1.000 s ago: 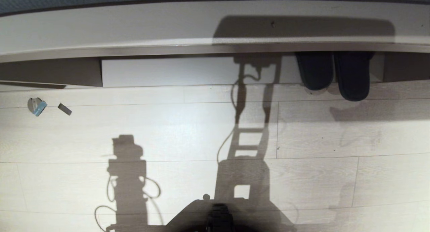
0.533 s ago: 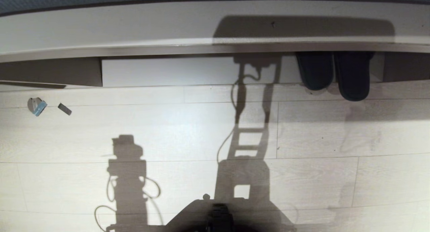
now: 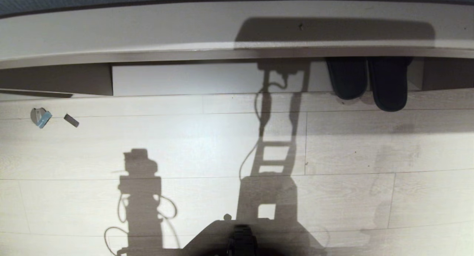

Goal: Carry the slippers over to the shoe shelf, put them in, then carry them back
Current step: Pick up the slippers in the shoe cabinet

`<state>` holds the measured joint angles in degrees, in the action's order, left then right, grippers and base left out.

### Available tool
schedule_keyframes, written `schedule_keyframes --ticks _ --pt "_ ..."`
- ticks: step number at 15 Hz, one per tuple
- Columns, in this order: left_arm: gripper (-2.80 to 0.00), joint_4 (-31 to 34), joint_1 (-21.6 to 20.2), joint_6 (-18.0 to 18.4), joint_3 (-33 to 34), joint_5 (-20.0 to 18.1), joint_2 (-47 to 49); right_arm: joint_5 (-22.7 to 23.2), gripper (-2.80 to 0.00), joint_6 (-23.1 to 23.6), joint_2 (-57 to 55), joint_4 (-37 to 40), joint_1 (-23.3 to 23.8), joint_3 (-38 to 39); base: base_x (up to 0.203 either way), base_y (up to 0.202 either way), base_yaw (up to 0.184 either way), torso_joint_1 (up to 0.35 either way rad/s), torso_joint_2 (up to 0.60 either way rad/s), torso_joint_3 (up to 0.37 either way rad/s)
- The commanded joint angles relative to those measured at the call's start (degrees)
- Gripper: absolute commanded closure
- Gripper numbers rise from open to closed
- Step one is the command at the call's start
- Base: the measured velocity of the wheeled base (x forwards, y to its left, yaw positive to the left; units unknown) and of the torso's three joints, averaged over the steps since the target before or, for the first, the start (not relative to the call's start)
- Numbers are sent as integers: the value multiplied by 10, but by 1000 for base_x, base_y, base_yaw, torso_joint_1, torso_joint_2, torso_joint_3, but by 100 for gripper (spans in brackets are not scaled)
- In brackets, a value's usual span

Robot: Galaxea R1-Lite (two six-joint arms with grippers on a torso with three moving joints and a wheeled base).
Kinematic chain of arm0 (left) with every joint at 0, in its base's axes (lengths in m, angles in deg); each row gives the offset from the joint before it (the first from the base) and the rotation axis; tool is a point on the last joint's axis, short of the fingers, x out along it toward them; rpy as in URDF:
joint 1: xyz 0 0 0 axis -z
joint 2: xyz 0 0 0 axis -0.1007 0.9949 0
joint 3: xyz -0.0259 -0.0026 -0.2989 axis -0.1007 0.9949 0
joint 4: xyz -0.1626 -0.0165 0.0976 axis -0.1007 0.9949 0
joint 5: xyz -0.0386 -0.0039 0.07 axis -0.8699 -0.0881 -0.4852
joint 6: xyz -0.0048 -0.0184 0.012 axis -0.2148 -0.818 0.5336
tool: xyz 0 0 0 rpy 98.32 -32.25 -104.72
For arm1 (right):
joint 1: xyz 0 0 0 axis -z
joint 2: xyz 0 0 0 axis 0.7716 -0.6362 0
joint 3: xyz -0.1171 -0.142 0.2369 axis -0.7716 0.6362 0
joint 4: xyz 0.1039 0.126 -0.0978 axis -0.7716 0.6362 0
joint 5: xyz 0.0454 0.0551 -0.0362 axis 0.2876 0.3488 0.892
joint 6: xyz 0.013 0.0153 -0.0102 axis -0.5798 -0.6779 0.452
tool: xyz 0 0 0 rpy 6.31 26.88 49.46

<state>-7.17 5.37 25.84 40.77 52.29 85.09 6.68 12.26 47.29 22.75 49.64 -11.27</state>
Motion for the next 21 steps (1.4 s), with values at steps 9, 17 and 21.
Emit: schedule_keyframes --ticks 9,17,21 --pt "0 0 0 1 0 0 0 -51 0 10 48 44 0 91 0 0 0 0 0 0" --pt "0 1 0 -1 0 0 0 -51 0 -6 48 46 1 91 0 0 0 1 2 141" --pt "0 0 0 -2 0 1 0 -51 0 -6 48 44 1 91 0 0 0 0 6 205"
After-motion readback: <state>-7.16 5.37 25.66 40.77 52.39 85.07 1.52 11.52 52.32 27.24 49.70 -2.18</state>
